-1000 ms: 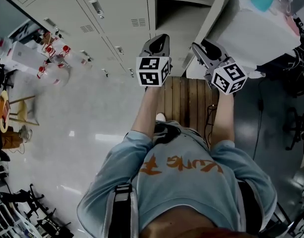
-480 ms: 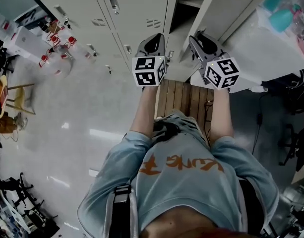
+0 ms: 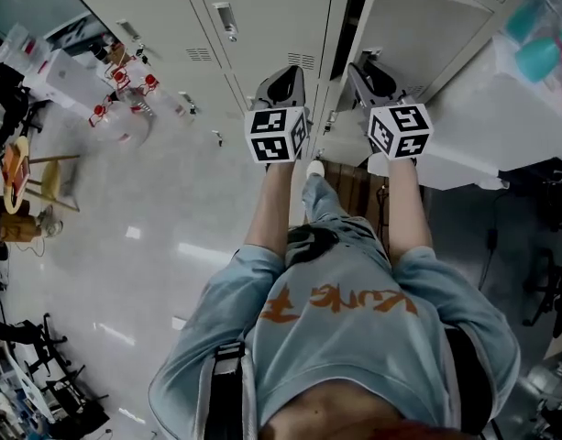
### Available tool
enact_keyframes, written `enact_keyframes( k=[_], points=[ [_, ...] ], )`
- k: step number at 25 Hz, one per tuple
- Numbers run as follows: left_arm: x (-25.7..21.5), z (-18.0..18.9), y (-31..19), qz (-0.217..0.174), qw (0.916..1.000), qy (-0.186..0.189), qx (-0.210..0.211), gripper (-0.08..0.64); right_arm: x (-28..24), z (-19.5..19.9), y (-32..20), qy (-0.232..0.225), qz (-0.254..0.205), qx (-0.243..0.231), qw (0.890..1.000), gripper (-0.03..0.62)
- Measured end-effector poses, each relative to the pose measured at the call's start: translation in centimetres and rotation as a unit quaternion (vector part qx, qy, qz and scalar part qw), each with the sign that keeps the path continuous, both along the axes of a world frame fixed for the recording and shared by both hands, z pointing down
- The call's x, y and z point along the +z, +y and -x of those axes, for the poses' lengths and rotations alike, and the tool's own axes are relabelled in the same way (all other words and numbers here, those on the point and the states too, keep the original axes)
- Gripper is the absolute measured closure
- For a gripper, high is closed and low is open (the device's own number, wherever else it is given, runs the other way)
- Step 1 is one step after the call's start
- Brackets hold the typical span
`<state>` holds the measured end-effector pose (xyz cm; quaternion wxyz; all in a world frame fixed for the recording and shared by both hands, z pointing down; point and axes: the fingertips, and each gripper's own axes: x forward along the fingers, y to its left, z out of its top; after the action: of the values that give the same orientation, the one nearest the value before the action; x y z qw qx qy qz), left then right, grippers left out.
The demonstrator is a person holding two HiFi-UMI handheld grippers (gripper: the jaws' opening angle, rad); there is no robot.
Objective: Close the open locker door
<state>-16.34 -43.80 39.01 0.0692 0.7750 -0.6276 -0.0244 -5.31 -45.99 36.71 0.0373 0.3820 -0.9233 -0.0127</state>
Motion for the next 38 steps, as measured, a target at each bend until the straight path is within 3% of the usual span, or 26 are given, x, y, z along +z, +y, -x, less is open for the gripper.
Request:
enact_keyframes(
  k=[7, 18, 22, 27, 38],
  points=[
    [-1.7, 0.4, -4.0, -0.015, 0.9996, -0.022, 0.012, 0.541, 0.1, 1.4, -4.2, -0.013, 0.013, 0.014, 1.0, 0.498],
    [-0.9, -1.0, -9.4, -0.011, 0.9994, -0.01, 0.031, 0.541, 0.3, 1.8, -9.3, 0.009, -0.002, 0.042, 0.999, 0.54],
    [-0.4, -0.8, -8.8, -0.006, 0.9996, -0.006, 0.027, 0.541, 0.6, 1.3, -9.2, 0.003, -0.002, 0.051, 0.999, 0.54],
    [-0.1, -1.3, -7.4, 0.001, 0.9995, 0.001, 0.03, 0.541, -0.2, 1.4, -7.3, -0.029, -0.001, 0.019, 0.999, 0.537],
    [2.4, -4.9, -0.9, 0.024, 0.9977, 0.018, 0.062, 0.541, 1.9, -3.7, -1.3, -0.056, 0.033, 0.062, 0.996, 0.529]
  ],
)
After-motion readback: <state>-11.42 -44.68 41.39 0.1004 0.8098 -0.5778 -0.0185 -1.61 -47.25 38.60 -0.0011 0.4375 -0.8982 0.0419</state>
